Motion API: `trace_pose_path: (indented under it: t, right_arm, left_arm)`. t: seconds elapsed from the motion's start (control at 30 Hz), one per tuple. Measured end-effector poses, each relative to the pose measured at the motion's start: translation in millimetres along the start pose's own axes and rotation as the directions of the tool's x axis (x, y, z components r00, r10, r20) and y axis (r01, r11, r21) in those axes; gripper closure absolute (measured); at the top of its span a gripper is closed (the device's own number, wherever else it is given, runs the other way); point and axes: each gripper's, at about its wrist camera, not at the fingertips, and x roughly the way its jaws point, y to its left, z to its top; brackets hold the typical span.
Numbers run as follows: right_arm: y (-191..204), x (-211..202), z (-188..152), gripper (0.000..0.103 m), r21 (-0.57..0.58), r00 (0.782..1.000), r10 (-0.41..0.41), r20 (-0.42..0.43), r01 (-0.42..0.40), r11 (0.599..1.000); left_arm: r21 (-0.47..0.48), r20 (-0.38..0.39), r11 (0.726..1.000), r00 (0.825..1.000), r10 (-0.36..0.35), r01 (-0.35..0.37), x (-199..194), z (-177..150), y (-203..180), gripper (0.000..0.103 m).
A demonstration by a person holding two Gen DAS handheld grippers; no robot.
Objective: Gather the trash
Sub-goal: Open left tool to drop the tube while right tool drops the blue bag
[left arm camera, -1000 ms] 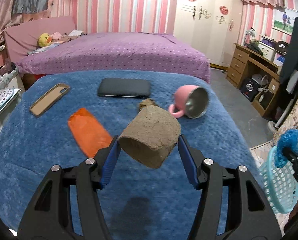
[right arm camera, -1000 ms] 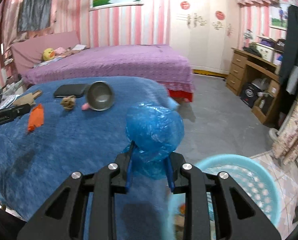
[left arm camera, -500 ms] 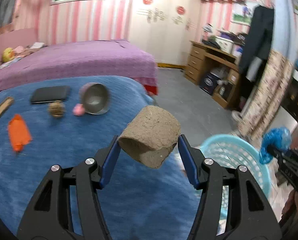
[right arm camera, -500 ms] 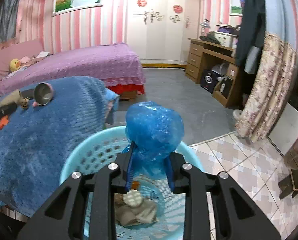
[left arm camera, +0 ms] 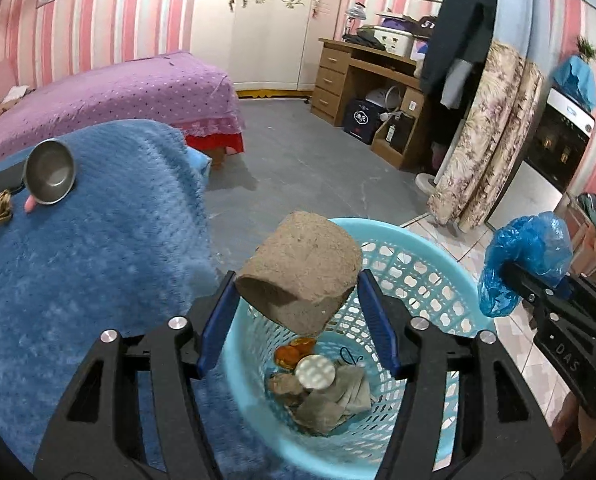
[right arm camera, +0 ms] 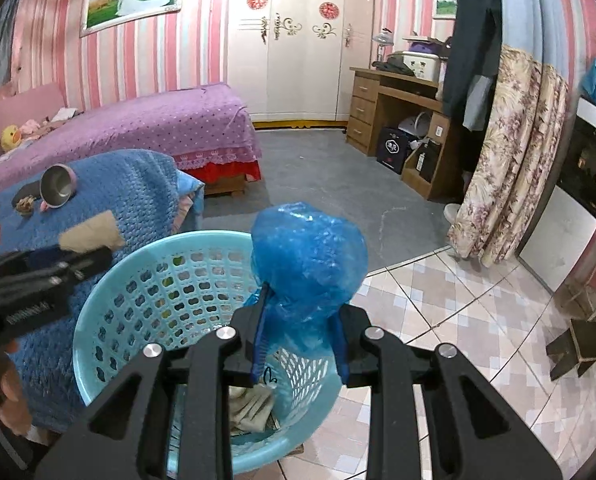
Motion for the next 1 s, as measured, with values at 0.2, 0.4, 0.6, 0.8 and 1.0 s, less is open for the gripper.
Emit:
trace_pose_path:
  t: [0.2, 0.4, 0.6, 0.8, 1.0]
  right_arm:
    - [-5.6, 3.4, -4.6, 0.076, 0.016, 1.000, 0.000, -0.006, 0.000, 1.000]
    - [-3.5, 6.3, -6.7, 0.076, 0.019, 1.000, 0.000, -0.008, 0.000, 1.000]
    - [11.6, 17.8, -3.2, 0.076, 0.018, 1.000, 0.013, -0.011, -0.013, 1.000]
    - [32.6, 37.3, -3.3, 0.038, 0.004, 0.999, 0.008, -0.048, -0.008, 1.000]
    - [45.6, 32.7, -5.2, 0.010, -0.050, 0.997, -0.067, -0.047, 0.065, 0.997]
  left_arm:
    - [-0.010, -0.018, 1.000, 1.000, 0.024, -0.024, 3.6, 1.4, 11.7, 0.010]
    - [-0.045, 0.007, 0.995, 0.996, 0.093, -0.092, -12.9, 5.6, 53.8, 0.007]
    - [-0.072, 0.015, 0.989, 0.991, 0.134, -0.132, -28.8, 6.8, 83.4, 0.006]
    - [-0.072, 0.016, 0.982, 0.984, 0.178, -0.177, -42.2, 8.6, 109.1, 0.006]
    - [-0.110, 0.011, 0.971, 0.977, 0.214, -0.212, -57.3, 9.6, 144.0, 0.006]
